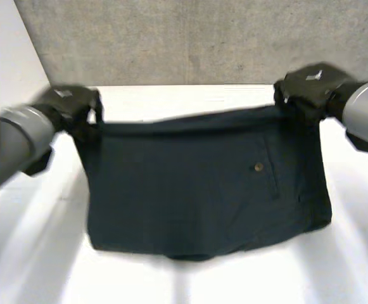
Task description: Fold the shorts.
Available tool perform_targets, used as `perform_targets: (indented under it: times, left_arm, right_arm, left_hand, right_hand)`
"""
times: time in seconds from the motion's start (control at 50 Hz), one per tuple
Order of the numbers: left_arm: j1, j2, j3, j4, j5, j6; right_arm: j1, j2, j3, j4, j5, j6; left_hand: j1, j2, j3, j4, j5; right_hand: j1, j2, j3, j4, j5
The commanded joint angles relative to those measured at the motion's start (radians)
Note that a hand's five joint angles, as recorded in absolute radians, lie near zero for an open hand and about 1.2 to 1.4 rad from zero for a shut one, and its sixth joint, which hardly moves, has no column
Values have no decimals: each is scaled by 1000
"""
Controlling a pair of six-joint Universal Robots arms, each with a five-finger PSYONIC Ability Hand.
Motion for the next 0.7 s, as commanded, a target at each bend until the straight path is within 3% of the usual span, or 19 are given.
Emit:
perform_targets:
  times: [0.02, 0.12, 0.18, 0.22, 0.32, 0.38, 0.44, 0.7]
  left_arm:
    - [-59, -331, 230, 100, -57, 4]
    - [-56, -424, 451, 200, -108, 5]
    - [-57, -427, 595, 365, -108, 7]
    - [-65, -422, 620, 454, -107, 4]
    - [-92, -280, 585, 834, -108, -1]
    - [-88, -205, 541, 910, -111, -4]
    - [-91, -166, 486, 894, -111, -4]
    - [-71, -99, 15, 752, -102, 1]
  right_arm:
    - [8, 181, -49, -150, 63, 12]
    - [11, 241, -66, -405, 118, 10]
    - [12, 255, -83, -722, 126, 10]
    - [17, 255, -84, -848, 123, 12]
    - [54, 212, -84, -1265, 125, 27]
    - [57, 187, -76, -1352, 131, 65]
    - [55, 177, -76, -1314, 135, 113]
    - [55, 198, -49, -727, 123, 127]
  left_hand:
    - [273, 199, 210, 202, 252]
    - [273, 199, 210, 202, 252]
    - [273, 199, 210, 202, 252]
    - [273, 199, 210, 202, 252]
    - [273, 199, 210, 202, 252]
    - [273, 199, 210, 202, 252]
    - [273, 199, 210, 202, 252]
    - [273, 199, 210, 202, 252]
  right_hand:
    - [430, 231, 211, 204, 250]
    - [430, 231, 211, 204, 250]
    - [430, 231, 211, 204, 250]
    - [430, 231, 211, 204, 250]
    - [430, 231, 211, 204, 250]
    - [430, 231, 211, 204, 250]
    - [430, 231, 211, 204, 250]
    - [430, 231, 211, 204, 250]
